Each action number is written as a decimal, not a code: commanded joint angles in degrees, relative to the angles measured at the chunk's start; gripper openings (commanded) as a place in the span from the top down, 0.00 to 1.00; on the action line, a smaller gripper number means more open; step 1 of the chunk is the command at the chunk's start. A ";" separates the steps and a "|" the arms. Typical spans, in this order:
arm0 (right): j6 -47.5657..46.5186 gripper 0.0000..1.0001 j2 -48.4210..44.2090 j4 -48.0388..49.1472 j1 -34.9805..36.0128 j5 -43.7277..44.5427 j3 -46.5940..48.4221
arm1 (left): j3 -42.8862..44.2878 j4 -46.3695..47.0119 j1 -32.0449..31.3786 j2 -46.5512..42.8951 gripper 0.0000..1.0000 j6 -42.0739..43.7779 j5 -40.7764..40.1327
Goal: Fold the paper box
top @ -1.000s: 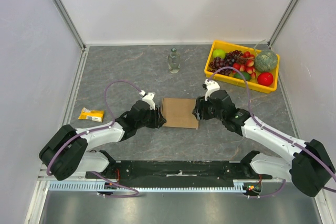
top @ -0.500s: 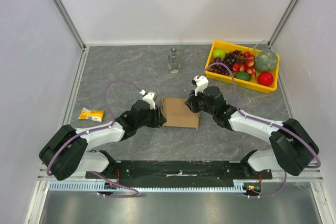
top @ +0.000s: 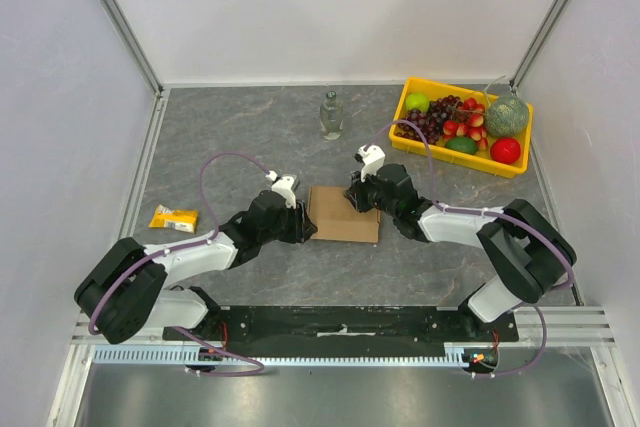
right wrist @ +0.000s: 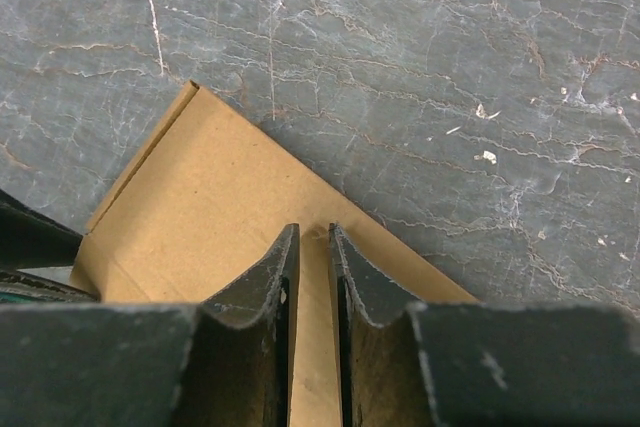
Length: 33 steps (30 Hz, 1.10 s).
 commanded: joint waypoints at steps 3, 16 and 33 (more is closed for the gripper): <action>-1.06 0.76 2.98 5.41 0.06 1.70 2.45 | 1.60 0.49 -0.14 0.18 0.56 2.51 -1.38; -0.18 0.78 6.24 2.95 -0.03 2.49 3.94 | 1.07 0.84 -0.14 1.67 0.55 5.85 -4.63; 0.52 0.78 6.33 -0.74 0.06 0.56 5.26 | 3.70 -1.61 -0.23 7.48 0.55 3.66 -16.13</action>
